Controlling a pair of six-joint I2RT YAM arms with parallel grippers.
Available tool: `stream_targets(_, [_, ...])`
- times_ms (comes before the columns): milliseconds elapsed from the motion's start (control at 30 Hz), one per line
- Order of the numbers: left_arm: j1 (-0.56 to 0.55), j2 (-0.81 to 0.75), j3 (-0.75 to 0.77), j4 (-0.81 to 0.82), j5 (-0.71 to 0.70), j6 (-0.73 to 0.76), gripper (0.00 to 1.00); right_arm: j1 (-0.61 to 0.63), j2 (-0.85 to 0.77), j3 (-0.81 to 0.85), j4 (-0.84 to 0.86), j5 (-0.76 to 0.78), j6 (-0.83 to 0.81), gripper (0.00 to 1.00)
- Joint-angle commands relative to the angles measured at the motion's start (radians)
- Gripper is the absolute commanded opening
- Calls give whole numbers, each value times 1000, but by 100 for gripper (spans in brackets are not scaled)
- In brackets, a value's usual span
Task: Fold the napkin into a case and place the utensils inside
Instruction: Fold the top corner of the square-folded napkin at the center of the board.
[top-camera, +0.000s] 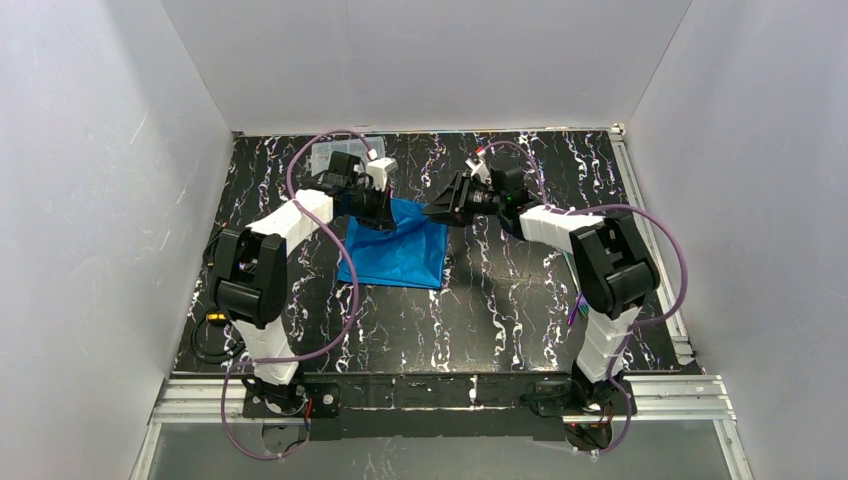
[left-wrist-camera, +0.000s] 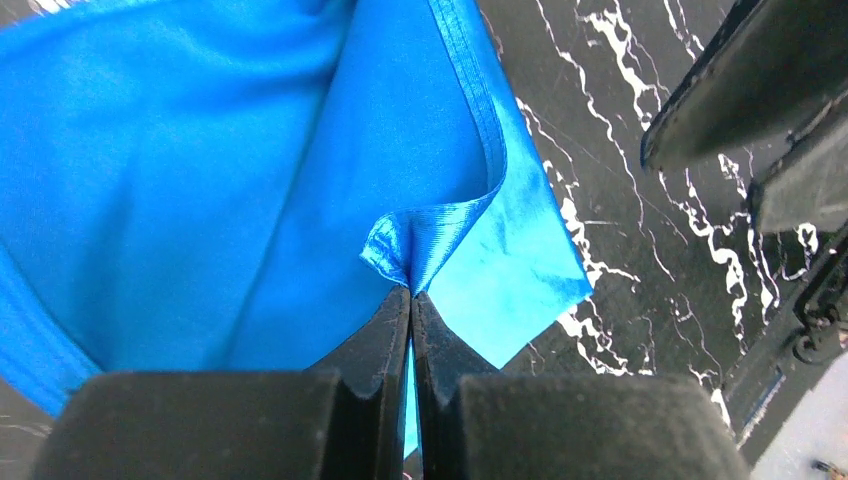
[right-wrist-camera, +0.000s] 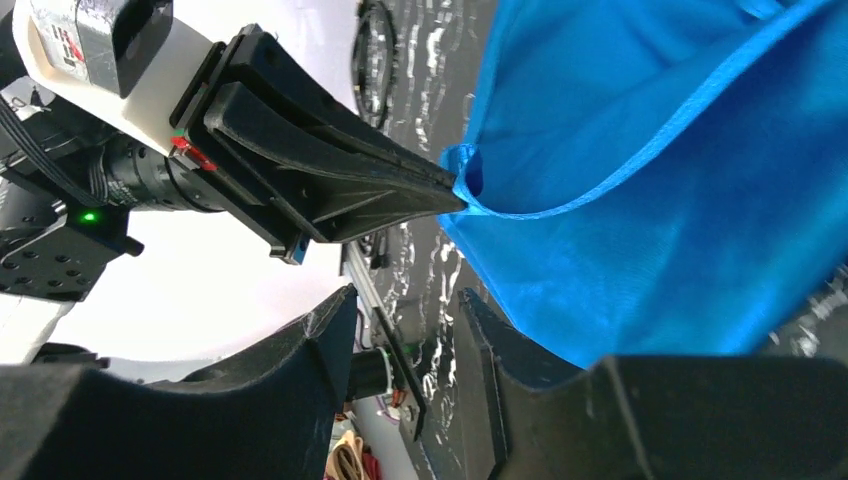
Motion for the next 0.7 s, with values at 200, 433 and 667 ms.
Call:
stream_targets(200, [-60, -42, -95, 9, 120, -91, 0, -13, -119, -102, -345, 137, -170, 48])
stream_targets(433, [-67, -49, -131, 40, 188, -152, 10, -14, -122, -112, -395, 164, -198, 47])
stream_targets(667, [-61, -114, -121, -39, 226, -141, 40, -13, -133, -112, -443, 207, -223, 47])
